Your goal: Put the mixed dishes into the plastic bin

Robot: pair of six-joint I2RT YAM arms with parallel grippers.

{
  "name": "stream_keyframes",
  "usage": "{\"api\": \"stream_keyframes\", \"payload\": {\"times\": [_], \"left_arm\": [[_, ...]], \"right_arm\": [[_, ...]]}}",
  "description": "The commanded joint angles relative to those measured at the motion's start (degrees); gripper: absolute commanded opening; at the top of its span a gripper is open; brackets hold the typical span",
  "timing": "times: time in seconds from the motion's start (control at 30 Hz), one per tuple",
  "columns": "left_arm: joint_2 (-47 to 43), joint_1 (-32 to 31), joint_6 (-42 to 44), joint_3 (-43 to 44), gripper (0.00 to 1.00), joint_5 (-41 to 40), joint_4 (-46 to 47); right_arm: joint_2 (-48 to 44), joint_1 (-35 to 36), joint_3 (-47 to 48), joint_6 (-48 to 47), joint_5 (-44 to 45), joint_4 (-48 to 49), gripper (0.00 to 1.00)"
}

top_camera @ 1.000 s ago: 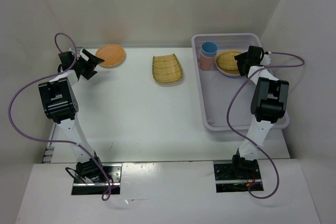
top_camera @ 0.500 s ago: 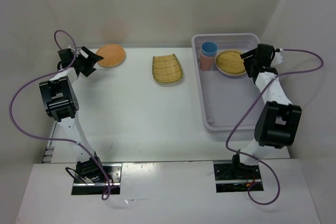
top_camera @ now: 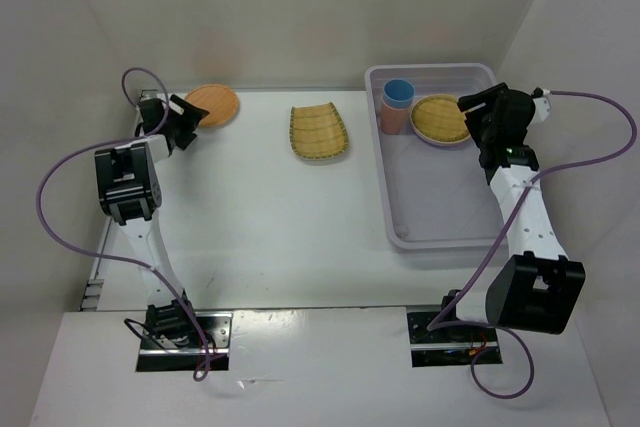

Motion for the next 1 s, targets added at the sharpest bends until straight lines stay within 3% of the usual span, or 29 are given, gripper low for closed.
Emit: {"api": "stream_keyframes", "payload": {"times": [0.0, 0.27, 0.4, 0.67, 0.77, 0.8, 0.97], "left_arm": [[2.24, -2.90, -6.38, -2.79, 0.96, -6.24, 7.69], [5.41, -5.02, -18.24, -7.99, 0.90, -12.40, 18.07], [5.94, -5.02, -18.26, -8.86, 0.80, -12.48, 18.60], [7.08, -5.02, -18.26, -8.34, 0.36, -13.36, 19.22], [7.08, -5.02, -18.26, -8.34, 0.15, -12.84, 19.22], [6.48, -5.02, -17.74, -8.86, 0.03, -12.84, 19.22], [-0.10, -5.02, -13.52, -10.53, 0.00, -12.84, 16.06]], "right_arm": [[-1.81, 0.34, -0.94, -1.12, -0.36, 2.51, 0.75], [-1.81, 0.34, -0.94, -1.65, -2.11, 5.13, 0.75], [-0.68, 0.34, -0.94, -2.18, -3.17, 5.67, 0.75], [-0.67, 0.86, -1.47, -2.18, -3.70, 6.72, 0.75], [-1.90, 0.86, -1.47, -2.18, -3.70, 6.72, 0.75], [-1.90, 0.86, -1.47, -2.18, -3.70, 6.20, 0.75], [-3.13, 0.86, -1.47, -2.70, -4.75, 6.20, 0.75]]}}
